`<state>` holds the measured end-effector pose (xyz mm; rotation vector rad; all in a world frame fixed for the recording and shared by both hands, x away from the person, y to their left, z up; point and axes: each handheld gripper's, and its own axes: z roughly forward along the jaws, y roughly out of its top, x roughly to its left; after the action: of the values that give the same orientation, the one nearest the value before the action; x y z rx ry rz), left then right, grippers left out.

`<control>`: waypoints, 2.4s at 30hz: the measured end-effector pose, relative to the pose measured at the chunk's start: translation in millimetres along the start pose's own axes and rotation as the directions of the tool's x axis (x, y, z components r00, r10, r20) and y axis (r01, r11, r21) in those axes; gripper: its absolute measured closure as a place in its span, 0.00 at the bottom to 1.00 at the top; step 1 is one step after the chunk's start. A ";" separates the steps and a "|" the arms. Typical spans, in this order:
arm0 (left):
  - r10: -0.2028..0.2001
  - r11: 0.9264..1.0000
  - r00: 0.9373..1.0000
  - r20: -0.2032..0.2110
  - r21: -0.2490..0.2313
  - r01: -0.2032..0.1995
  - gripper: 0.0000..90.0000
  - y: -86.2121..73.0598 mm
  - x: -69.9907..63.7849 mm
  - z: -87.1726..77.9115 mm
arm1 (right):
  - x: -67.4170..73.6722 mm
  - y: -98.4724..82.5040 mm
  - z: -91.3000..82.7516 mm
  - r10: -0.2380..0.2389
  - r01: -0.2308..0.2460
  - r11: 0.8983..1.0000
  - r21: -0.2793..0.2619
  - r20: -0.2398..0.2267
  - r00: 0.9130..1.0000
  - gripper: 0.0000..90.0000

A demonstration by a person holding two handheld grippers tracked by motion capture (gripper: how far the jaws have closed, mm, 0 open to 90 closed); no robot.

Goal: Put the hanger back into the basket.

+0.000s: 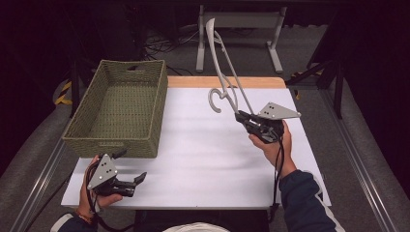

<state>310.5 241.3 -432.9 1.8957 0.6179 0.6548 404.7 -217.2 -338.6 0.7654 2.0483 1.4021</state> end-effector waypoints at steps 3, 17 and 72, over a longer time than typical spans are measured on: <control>0.002 1.000 1.000 -0.005 -0.004 -0.002 0.03 0.3 -0.1 -0.6 | 2.9 4.6 4.3 -0.001 0.001 1.000 -0.009 -0.006 1.000 0.92; -0.004 1.000 1.000 -0.023 -0.007 0.003 0.03 -2.7 -1.0 -8.3 | 26.9 34.1 34.3 -0.005 0.003 0.999 -0.036 -0.070 0.998 0.92; -0.048 0.998 0.998 -0.047 -0.031 0.047 0.03 -12.2 1.2 -26.8 | 139.3 128.6 188.0 0.064 -0.084 0.995 -0.048 -0.329 0.942 0.92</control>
<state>291.6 263.9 -434.3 1.8369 0.6778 0.6767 459.7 40.0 -292.4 0.6218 2.2279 1.7241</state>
